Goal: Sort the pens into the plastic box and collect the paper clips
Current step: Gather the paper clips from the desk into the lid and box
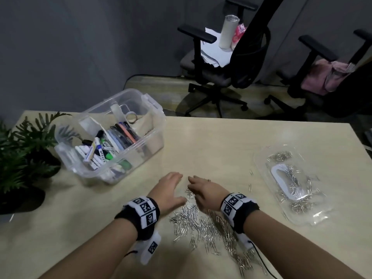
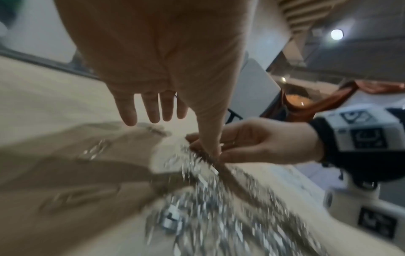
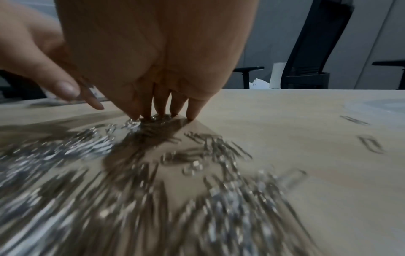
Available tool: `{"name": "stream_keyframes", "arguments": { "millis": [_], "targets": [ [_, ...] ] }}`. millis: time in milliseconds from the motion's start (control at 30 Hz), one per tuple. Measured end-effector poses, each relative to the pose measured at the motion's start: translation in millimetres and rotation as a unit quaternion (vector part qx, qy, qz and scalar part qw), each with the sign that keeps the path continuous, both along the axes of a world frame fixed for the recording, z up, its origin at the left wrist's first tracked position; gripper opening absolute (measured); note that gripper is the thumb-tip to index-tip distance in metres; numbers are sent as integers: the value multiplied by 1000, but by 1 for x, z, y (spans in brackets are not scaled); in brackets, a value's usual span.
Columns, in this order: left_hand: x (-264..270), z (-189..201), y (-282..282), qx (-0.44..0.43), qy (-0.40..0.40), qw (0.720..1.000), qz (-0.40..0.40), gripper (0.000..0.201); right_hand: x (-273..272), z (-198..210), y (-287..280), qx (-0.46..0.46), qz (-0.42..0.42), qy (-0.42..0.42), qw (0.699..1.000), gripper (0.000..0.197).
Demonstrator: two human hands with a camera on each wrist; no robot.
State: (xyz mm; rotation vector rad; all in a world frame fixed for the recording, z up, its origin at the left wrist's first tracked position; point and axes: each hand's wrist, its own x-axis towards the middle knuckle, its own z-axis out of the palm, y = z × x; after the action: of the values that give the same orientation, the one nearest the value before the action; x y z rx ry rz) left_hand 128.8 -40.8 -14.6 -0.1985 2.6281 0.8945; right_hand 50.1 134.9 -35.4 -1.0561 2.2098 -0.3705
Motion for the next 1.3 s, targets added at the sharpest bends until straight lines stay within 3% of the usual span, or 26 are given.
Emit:
{"name": "stream_keyframes", "arguments": {
  "millis": [100,200,267,400,533,733,800,900,967,1133,1300],
  "targets": [
    [18,-19,13,-23,-17,998,-48,82,20,1,26,-18,6,4,1000,42],
    [29,-23,19,17,5,999,-47,75,27,5,50,-26,-37,-18,999,47],
    [33,-23,20,25,7,999,-41,82,26,6,62,-27,-66,25,997,60],
    [38,-26,22,-98,-29,991,-82,112,31,12,81,86,-70,88,990,104],
    [38,-30,25,-95,-24,993,-68,107,38,4,86,122,-101,49,986,119],
    [27,-36,29,-10,-24,1000,4,59,31,0,68,67,-162,-6,985,100],
    [21,-36,30,-5,-20,1000,13,59,28,-1,58,45,-163,-14,985,93],
    [15,-36,34,11,-7,1000,21,80,24,-4,44,22,-154,-25,987,82],
    [12,-36,38,7,-7,1000,0,82,22,-5,37,17,-148,-29,988,73],
    [2,-36,45,3,-18,1000,-14,49,11,-4,29,16,-151,-28,988,42],
    [-10,-33,46,1,-34,999,1,25,2,-7,25,29,-142,-35,989,34]
  ]
}}
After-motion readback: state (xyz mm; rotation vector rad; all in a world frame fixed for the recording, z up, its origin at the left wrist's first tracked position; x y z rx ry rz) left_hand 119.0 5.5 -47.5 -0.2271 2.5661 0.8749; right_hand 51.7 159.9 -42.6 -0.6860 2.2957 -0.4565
